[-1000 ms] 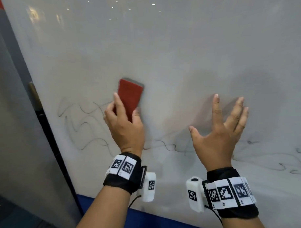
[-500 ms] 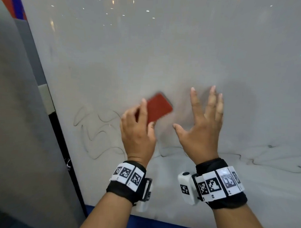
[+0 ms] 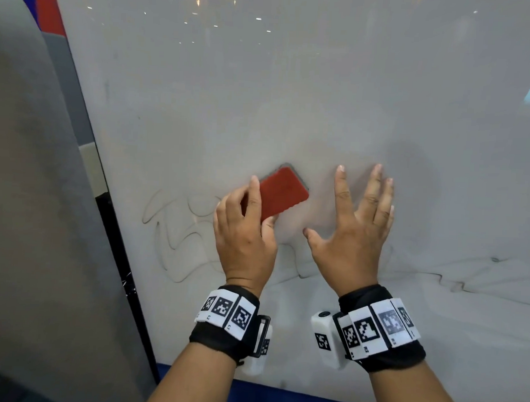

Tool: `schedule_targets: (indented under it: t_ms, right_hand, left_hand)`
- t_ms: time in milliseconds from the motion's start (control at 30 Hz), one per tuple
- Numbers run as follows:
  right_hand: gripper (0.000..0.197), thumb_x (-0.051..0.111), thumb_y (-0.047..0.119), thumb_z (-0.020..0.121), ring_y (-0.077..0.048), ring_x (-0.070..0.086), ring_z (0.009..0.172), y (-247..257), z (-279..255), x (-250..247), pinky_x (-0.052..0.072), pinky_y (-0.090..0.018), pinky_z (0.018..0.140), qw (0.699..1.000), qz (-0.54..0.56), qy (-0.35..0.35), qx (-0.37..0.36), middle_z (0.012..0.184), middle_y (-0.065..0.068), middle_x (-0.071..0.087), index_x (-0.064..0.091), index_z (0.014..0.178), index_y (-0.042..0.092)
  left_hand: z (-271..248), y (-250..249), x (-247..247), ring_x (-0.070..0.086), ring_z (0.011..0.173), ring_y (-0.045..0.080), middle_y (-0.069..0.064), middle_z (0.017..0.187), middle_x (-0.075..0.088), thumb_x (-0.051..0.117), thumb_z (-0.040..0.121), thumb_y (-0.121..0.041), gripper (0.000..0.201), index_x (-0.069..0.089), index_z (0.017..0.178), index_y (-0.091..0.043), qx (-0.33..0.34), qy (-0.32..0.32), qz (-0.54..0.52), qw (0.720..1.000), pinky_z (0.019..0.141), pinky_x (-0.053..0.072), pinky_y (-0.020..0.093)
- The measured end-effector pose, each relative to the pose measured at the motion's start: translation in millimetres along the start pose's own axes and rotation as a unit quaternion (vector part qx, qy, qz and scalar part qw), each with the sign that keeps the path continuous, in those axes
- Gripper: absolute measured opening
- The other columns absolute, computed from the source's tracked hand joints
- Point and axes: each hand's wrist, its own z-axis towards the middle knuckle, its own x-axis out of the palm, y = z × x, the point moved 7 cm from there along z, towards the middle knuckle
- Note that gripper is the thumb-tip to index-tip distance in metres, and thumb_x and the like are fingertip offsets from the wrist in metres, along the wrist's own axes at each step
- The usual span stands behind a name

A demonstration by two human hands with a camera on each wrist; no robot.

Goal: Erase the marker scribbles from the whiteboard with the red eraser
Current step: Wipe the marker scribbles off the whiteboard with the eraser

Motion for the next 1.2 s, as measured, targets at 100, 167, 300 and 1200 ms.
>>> schedule_targets:
  t_ms: [100,167,300,1200]
  right_hand:
    - [0.116,0.087,0.037,0.066,-0.036,-0.007,0.151,2,0,2,0.013,-0.059,0.118,1.000,0.005,0.008,0.007,0.164,-0.013,-0.007,0.016,0.157,0.033]
    - [0.115,0.087,0.037,0.066,-0.036,-0.006,0.151,2,0,2,0.014,-0.059,0.118,1.000,0.005,0.007,0.008,0.164,-0.014,-0.007,0.016,0.157,0.033]
    - [0.114,0.086,0.037,0.066,-0.037,-0.005,0.150,6,-1,3,0.016,-0.059,0.118,1.000,0.012,-0.002,0.018,0.164,-0.015,-0.005,0.017,0.157,0.030]
    - [0.098,0.082,0.030,0.072,-0.039,-0.002,0.150,44,-4,17,0.015,-0.053,0.119,0.996,0.079,-0.041,0.015,0.164,-0.018,0.002,0.029,0.154,0.028]
  left_hand:
    - [13,28,-9,0.045,0.112,0.031,0.015,0.125,0.050,0.070,0.079,-0.020,0.074,0.043,0.146,-0.007,-0.132,-0.049,-0.051,0.989,0.097,0.046,0.049]
    - [20,38,-12,0.044,0.113,0.032,0.015,0.126,0.049,0.070,0.081,-0.020,0.074,0.040,0.148,-0.007,-0.190,-0.067,-0.072,0.977,0.096,0.047,0.050]
    - [16,12,-11,0.046,0.113,0.031,0.013,0.126,0.050,0.061,0.080,-0.019,0.069,0.043,0.146,-0.006,-0.025,-0.031,0.007,0.999,0.099,0.045,0.053]
    - [-7,65,-21,0.047,0.111,0.030,0.011,0.123,0.051,0.072,0.080,-0.013,0.071,0.045,0.145,-0.007,0.017,0.005,0.033,0.999,0.095,0.049,0.050]
